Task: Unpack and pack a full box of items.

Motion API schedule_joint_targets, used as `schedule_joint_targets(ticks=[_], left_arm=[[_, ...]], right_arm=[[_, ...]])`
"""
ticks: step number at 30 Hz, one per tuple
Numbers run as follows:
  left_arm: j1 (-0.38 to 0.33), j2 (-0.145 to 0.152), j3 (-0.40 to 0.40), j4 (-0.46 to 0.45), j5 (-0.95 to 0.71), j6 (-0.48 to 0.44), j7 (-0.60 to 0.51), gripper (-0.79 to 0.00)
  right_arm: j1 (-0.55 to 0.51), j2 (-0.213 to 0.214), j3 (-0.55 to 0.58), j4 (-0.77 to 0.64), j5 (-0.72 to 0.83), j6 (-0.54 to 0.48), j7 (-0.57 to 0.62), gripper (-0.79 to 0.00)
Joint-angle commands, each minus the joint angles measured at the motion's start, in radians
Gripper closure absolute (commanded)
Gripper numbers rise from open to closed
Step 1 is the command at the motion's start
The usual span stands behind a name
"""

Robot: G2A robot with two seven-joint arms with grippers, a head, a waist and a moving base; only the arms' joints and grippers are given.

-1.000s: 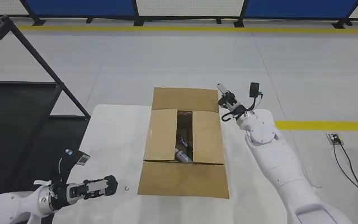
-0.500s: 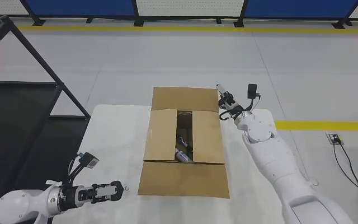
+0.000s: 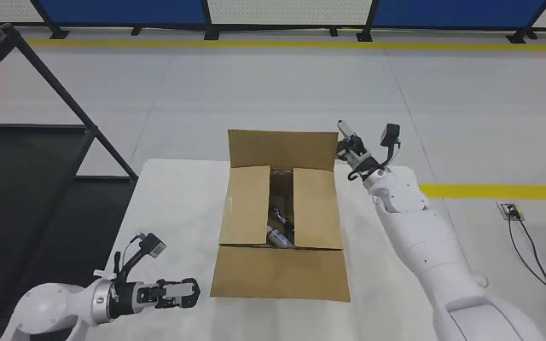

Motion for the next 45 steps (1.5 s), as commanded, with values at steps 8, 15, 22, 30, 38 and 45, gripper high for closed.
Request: schedule_joint_targets(ticks=[8, 15, 22, 30, 38, 45], left_arm=[[-0.057, 0.001, 0.070, 0.040, -0.037, 0.042, 0.028, -0.785], [-0.114, 0.002, 0.124, 0.113, -0.054, 0.080, 0.027, -0.785], [-0.138, 0.002, 0.176, 0.146, -0.010, 0.076, 0.070, -0.785], [-0.126, -0.001, 0.204, 0.114, -0.061, 0.075, 0.125, -0.785], [-0.110, -0.003, 0.204, 0.064, -0.129, 0.102, 0.216, -0.785], [-0.093, -0.001, 0.168, -0.028, -0.137, 0.120, 0.325, -0.785]], right_arm=[[-0.020, 0.017, 0.046, -0.050, 0.077, -0.034, 0.151, -0.785], [-0.042, 0.023, 0.049, -0.100, 0.065, -0.039, 0.187, -0.785], [-0.060, 0.026, 0.047, -0.144, 0.040, -0.032, 0.177, -0.785], [-0.073, 0.036, 0.056, -0.186, 0.011, -0.025, 0.172, -0.785], [-0.081, 0.049, 0.057, -0.244, -0.043, 0.005, 0.190, -0.785], [-0.094, 0.064, 0.061, -0.320, -0.098, 0.038, 0.216, -0.785]])
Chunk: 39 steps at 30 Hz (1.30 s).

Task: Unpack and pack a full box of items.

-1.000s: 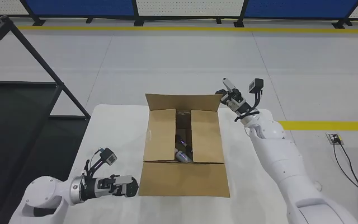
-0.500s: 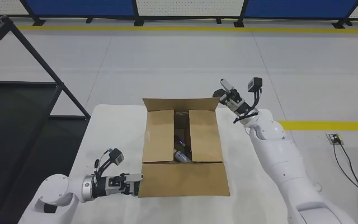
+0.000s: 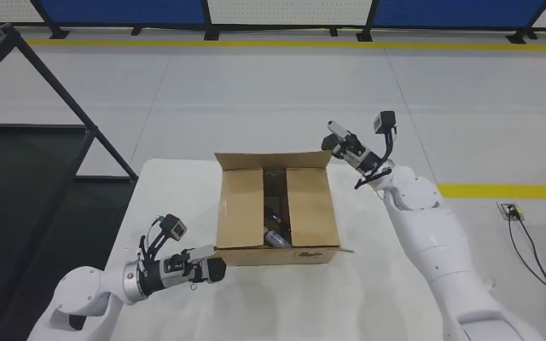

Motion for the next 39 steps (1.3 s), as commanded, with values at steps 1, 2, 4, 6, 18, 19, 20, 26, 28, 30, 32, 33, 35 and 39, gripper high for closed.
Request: schedule_joint_targets(ticks=[1, 2, 4, 6, 18, 19, 20, 26, 28, 30, 32, 33, 35, 39], left_arm=[[0.004, 0.001, -0.011, -0.031, 0.011, 0.010, 0.051, -0.785], [0.005, 0.001, -0.014, -0.045, 0.024, 0.016, 0.078, -0.785], [0.007, 0.000, -0.016, -0.072, 0.028, 0.034, 0.130, -0.785], [0.009, -0.001, -0.017, -0.093, 0.035, 0.049, 0.177, -0.785], [0.006, -0.008, -0.002, -0.169, 0.092, 0.202, 0.456, -0.785], [0.005, -0.010, 0.004, -0.176, 0.095, 0.223, 0.488, -0.785], [0.003, -0.011, 0.009, -0.184, 0.096, 0.235, 0.516, -0.785], [-0.001, -0.018, 0.038, -0.201, 0.108, 0.273, 0.592, -0.785], [-0.004, -0.019, 0.042, -0.207, 0.114, 0.277, 0.598, -0.785], [-0.005, -0.019, 0.043, -0.208, 0.118, 0.279, 0.608, -0.785], [-0.006, -0.020, 0.046, -0.211, 0.126, 0.283, 0.614, -0.785], [-0.008, -0.020, 0.047, -0.210, 0.132, 0.285, 0.619, -0.785], [-0.011, -0.021, 0.053, -0.208, 0.141, 0.295, 0.633, -0.785], [-0.029, -0.025, 0.074, -0.200, 0.145, 0.321, 0.652, -0.785]], right_arm=[[-0.008, 0.005, 0.002, -0.028, -0.014, 0.011, 0.011, -0.785], [-0.013, 0.008, 0.005, -0.043, -0.020, 0.014, 0.011, -0.785], [-0.024, 0.013, 0.009, -0.072, -0.032, 0.024, 0.018, -0.785], [-0.038, 0.018, 0.013, -0.104, -0.035, 0.035, 0.036, -0.785], [-0.081, 0.043, 0.026, -0.267, -0.055, 0.171, 0.137, -0.785], [-0.081, 0.043, 0.024, -0.275, -0.050, 0.188, 0.150, -0.785], [-0.080, 0.044, 0.021, -0.282, -0.047, 0.204, 0.163, -0.785], [-0.054, 0.042, -0.016, -0.278, -0.071, 0.288, 0.198, -0.785], [-0.051, 0.042, -0.023, -0.275, -0.067, 0.294, 0.221, -0.785], [-0.048, 0.044, -0.030, -0.271, -0.071, 0.315, 0.254, -0.785], [-0.048, 0.048, -0.037, -0.273, -0.091, 0.341, 0.278, -0.785], [-0.052, 0.049, -0.039, -0.277, -0.092, 0.352, 0.286, -0.785], [-0.062, 0.052, -0.040, -0.286, -0.086, 0.373, 0.309, -0.785], [-0.075, 0.057, -0.036, -0.296, -0.070, 0.459, 0.319, -0.785]])
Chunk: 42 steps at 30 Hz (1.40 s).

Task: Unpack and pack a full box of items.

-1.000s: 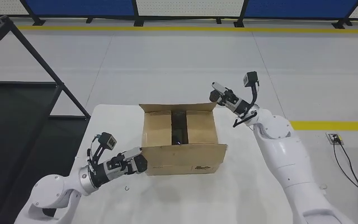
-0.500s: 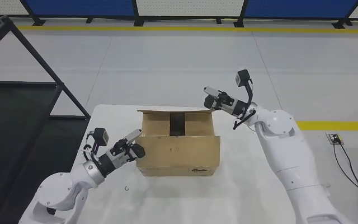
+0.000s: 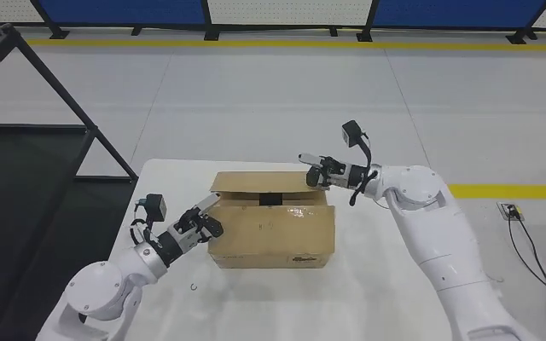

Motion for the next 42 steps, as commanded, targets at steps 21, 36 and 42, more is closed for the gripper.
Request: schedule_joint_targets(ticks=[21, 36, 42], left_arm=[[-0.102, -0.033, 0.097, 0.048, -0.028, 0.088, 0.154, -0.785], [-0.123, -0.044, 0.125, 0.063, 0.005, 0.102, 0.170, -0.785], [-0.118, -0.048, 0.115, 0.063, -0.012, 0.088, 0.179, -0.785]], right_arm=[[-0.047, 0.021, -0.011, -0.062, 0.046, 0.282, 0.062, -0.785], [-0.129, 0.037, 0.028, -0.195, 0.113, 0.286, -0.022, -0.785], [-0.141, 0.041, 0.011, -0.182, 0.096, 0.284, -0.016, -0.785]])
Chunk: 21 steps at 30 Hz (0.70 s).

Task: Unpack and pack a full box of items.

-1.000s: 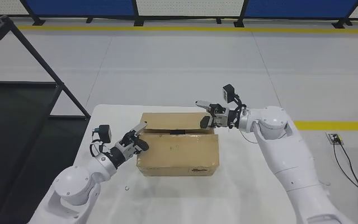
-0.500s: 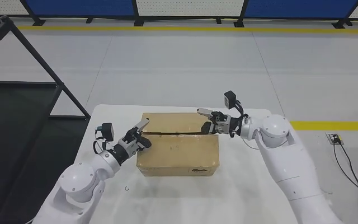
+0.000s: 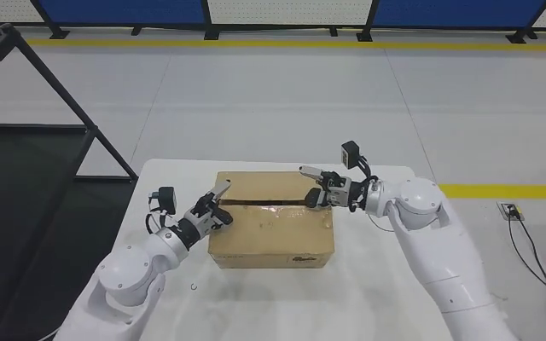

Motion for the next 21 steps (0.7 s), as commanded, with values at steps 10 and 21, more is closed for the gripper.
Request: schedule_joint_targets(ticks=[10, 21], left_arm=[[0.132, 0.019, -0.245, -0.006, -0.112, -0.249, -0.172, -0.785], [0.287, 0.031, -0.470, 0.103, -0.248, -0.391, -0.329, -0.785]], right_arm=[[-0.057, 0.003, 0.016, 0.040, 0.081, -0.194, -0.011, -0.785], [-0.063, 0.002, 0.008, 0.051, 0.088, -0.255, -0.034, -0.785]])
